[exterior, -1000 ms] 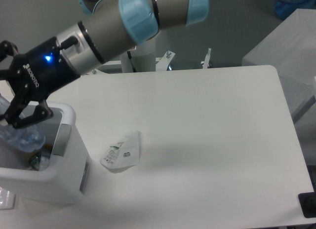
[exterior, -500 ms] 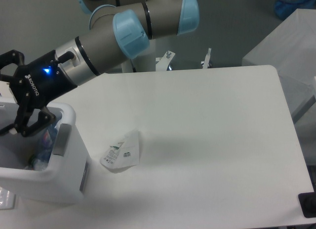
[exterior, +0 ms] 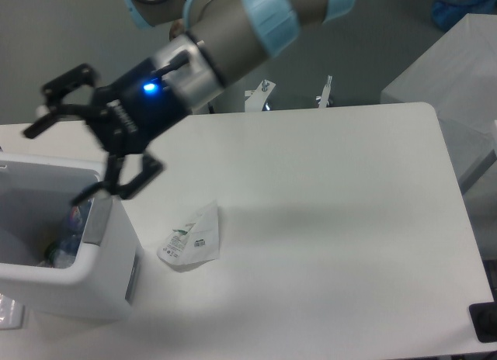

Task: Place the trash in the trash can
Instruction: 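Move the open gripper over the white wrapper, then lower the gripper and pinch the wrapper's raised edge, then lift the pinched wrapper off the table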

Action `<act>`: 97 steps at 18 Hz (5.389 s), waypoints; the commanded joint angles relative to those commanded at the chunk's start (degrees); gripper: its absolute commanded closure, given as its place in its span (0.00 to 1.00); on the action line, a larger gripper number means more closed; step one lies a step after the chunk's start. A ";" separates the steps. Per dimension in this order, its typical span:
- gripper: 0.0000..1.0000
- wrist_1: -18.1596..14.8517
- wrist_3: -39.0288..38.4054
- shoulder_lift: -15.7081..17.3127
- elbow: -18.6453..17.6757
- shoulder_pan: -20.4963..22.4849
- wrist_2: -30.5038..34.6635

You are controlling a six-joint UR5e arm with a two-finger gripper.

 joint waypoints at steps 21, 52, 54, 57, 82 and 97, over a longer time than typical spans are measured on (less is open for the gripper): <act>0.00 -1.14 12.94 10.31 -22.87 -7.98 43.78; 0.00 0.35 7.85 -12.63 -16.72 -18.00 67.42; 0.00 0.35 7.85 -13.87 -16.72 -18.27 67.60; 0.03 0.26 6.80 -15.19 -16.63 -18.53 67.69; 1.00 -1.05 3.80 1.05 -17.86 -17.31 66.29; 1.00 -0.26 -2.33 2.05 2.33 -8.52 54.01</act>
